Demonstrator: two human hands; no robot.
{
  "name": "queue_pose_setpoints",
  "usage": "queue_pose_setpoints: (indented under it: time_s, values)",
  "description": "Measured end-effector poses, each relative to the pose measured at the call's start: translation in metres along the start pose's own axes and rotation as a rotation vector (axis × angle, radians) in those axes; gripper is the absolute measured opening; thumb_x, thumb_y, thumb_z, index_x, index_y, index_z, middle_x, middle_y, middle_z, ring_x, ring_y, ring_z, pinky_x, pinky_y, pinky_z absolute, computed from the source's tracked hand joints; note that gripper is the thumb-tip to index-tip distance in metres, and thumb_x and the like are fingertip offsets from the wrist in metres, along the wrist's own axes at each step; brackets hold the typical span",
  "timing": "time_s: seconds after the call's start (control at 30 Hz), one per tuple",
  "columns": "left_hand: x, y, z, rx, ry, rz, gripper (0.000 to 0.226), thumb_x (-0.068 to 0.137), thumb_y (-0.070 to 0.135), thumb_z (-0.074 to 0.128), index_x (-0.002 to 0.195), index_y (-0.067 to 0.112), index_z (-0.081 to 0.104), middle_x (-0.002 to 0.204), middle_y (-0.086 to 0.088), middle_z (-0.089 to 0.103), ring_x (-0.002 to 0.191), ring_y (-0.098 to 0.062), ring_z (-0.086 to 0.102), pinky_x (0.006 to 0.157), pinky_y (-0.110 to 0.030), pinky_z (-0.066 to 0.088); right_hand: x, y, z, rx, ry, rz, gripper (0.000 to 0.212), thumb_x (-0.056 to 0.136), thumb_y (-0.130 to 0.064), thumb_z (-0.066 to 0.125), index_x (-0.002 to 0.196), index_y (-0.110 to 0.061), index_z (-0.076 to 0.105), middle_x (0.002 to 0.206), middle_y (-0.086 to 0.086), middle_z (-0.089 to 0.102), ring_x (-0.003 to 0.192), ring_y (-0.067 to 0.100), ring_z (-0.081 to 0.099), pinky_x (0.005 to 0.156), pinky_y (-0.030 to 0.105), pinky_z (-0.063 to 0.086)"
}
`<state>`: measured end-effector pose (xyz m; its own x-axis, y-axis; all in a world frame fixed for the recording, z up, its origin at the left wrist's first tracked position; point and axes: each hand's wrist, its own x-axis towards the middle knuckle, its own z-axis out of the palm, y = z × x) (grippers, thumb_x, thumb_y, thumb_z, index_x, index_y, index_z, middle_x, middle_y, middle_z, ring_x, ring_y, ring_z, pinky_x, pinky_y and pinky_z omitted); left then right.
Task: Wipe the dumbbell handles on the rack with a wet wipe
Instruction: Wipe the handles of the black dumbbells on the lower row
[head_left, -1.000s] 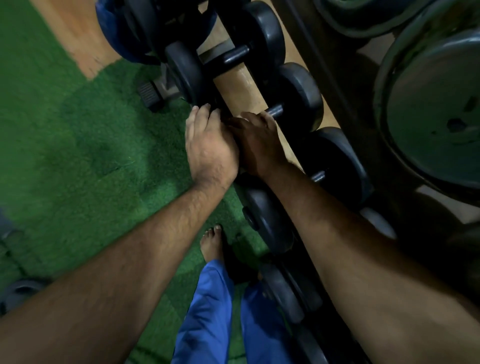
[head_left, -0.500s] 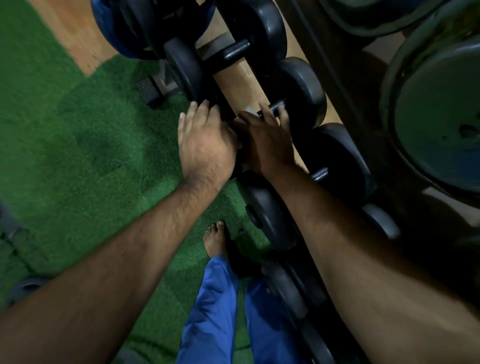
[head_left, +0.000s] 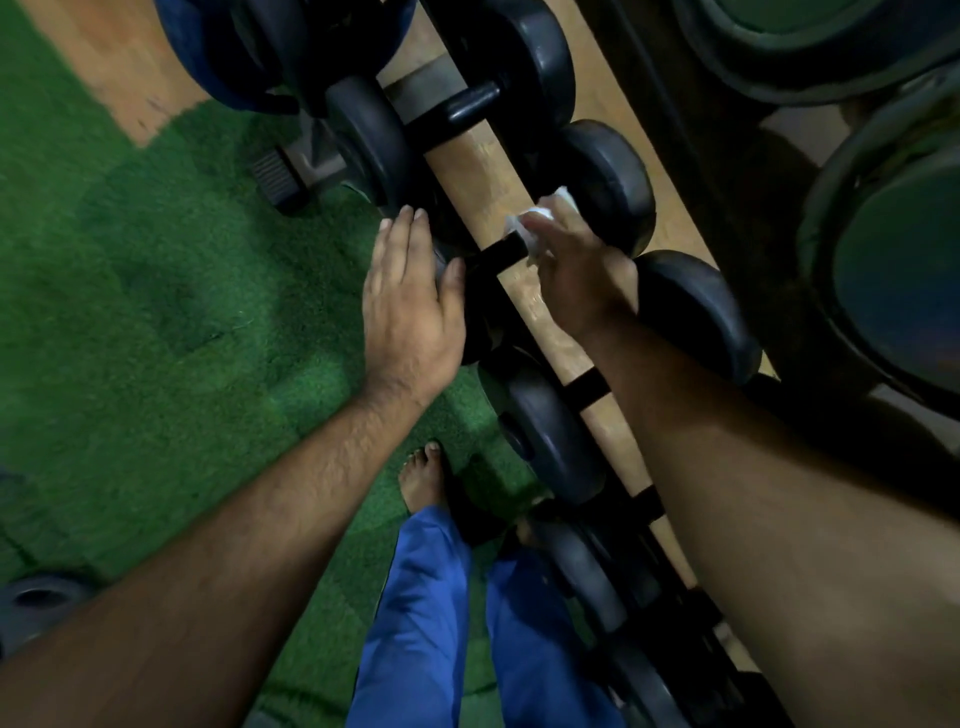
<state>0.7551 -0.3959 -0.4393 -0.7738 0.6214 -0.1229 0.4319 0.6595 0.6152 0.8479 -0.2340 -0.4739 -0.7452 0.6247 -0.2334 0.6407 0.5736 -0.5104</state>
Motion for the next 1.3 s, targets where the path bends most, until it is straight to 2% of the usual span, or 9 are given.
queue_pose_setpoints:
  time_s: [0.2, 0.33, 0.5, 0.63, 0.83, 0.97, 1.07, 1.17, 1.3]
  values:
    - [-0.002, -0.001, 0.001, -0.151, 0.003, -0.038, 0.057, 0.104, 0.03, 0.037, 0.154, 0.005, 0.026, 0.164, -0.008, 0.018, 0.153, -0.02, 0.009, 0.122, -0.027, 0.009, -0.001, -0.001, 0.01, -0.068, -0.073, -0.149, 0.043, 0.09, -0.035, 0.039, 0.13, -0.044, 0.052, 0.154, -0.013, 0.035, 0.118, 0.022, 0.06, 0.089, 0.035, 0.053]
    - [-0.001, -0.004, 0.002, -0.143, 0.002, -0.03, 0.057, 0.104, 0.032, 0.035, 0.153, 0.004, 0.029, 0.163, -0.009, 0.021, 0.153, -0.022, 0.012, 0.124, -0.034, 0.014, -0.001, -0.001, 0.01, 0.032, 0.105, -0.061, 0.042, 0.094, -0.043, 0.032, 0.126, -0.036, 0.058, 0.148, -0.014, 0.042, 0.117, 0.017, 0.059, 0.086, 0.039, 0.055]
    - [-0.002, -0.007, -0.002, -0.086, 0.004, 0.01, 0.058, 0.103, 0.035, 0.034, 0.152, 0.003, 0.032, 0.161, -0.011, 0.027, 0.151, -0.025, 0.017, 0.122, -0.03, 0.014, -0.005, -0.004, 0.01, 0.077, 0.1, -0.041, 0.047, 0.092, -0.045, 0.033, 0.126, -0.034, 0.064, 0.151, -0.014, 0.042, 0.118, 0.015, 0.058, 0.091, 0.028, 0.05]
    - [-0.003, -0.004, -0.002, -0.074, -0.007, -0.001, 0.056, 0.104, 0.033, 0.035, 0.152, 0.004, 0.031, 0.16, -0.011, 0.028, 0.151, -0.024, 0.017, 0.123, -0.034, 0.017, 0.008, -0.005, 0.013, 0.057, 0.164, 0.045, 0.04, 0.095, -0.039, 0.034, 0.115, -0.029, 0.067, 0.142, -0.009, 0.051, 0.119, 0.019, 0.058, 0.092, 0.033, 0.051]
    - [-0.002, -0.002, -0.004, -0.031, -0.012, -0.006, 0.055, 0.104, 0.032, 0.035, 0.152, 0.005, 0.03, 0.16, -0.011, 0.028, 0.151, -0.025, 0.018, 0.123, -0.035, 0.018, -0.003, -0.033, 0.022, -0.048, -0.113, -0.165, 0.036, 0.093, -0.045, 0.043, 0.115, -0.025, 0.063, 0.138, -0.009, 0.053, 0.103, 0.033, 0.063, 0.082, 0.042, 0.052]
    - [-0.002, -0.002, -0.004, -0.025, -0.02, -0.001, 0.058, 0.103, 0.036, 0.032, 0.152, 0.005, 0.031, 0.16, -0.011, 0.029, 0.151, -0.026, 0.018, 0.122, -0.036, 0.018, 0.017, -0.028, 0.004, -0.199, 0.044, 0.083, 0.034, 0.096, -0.048, 0.045, 0.104, -0.023, 0.066, 0.119, 0.0, 0.06, 0.097, 0.033, 0.063, 0.08, 0.037, 0.052]
    - [-0.002, -0.002, -0.003, -0.032, 0.0, -0.006, 0.058, 0.103, 0.035, 0.033, 0.151, 0.004, 0.032, 0.159, -0.012, 0.03, 0.15, -0.027, 0.02, 0.122, -0.035, 0.019, 0.022, -0.053, 0.012, -0.31, -0.132, 0.081, 0.032, 0.1, -0.037, 0.041, 0.115, -0.02, 0.064, 0.128, 0.01, 0.054, 0.11, 0.037, 0.059, 0.087, 0.04, 0.047]
    - [-0.003, -0.001, -0.003, -0.029, 0.003, -0.013, 0.056, 0.103, 0.033, 0.036, 0.151, 0.004, 0.033, 0.159, -0.012, 0.031, 0.15, -0.027, 0.021, 0.121, -0.036, 0.02, 0.019, -0.06, 0.01, -0.162, -0.334, -0.028, 0.033, 0.101, -0.036, 0.044, 0.117, -0.015, 0.063, 0.123, 0.013, 0.058, 0.111, 0.038, 0.058, 0.088, 0.038, 0.045]
    - [-0.002, -0.004, -0.004, -0.025, -0.014, 0.003, 0.058, 0.103, 0.035, 0.034, 0.151, 0.004, 0.033, 0.159, -0.012, 0.031, 0.15, -0.027, 0.021, 0.122, -0.038, 0.022, 0.02, -0.036, 0.002, -0.031, -0.237, -0.028, 0.039, 0.088, -0.054, 0.045, 0.105, -0.026, 0.068, 0.109, 0.001, 0.067, 0.101, 0.03, 0.064, 0.075, 0.027, 0.041]
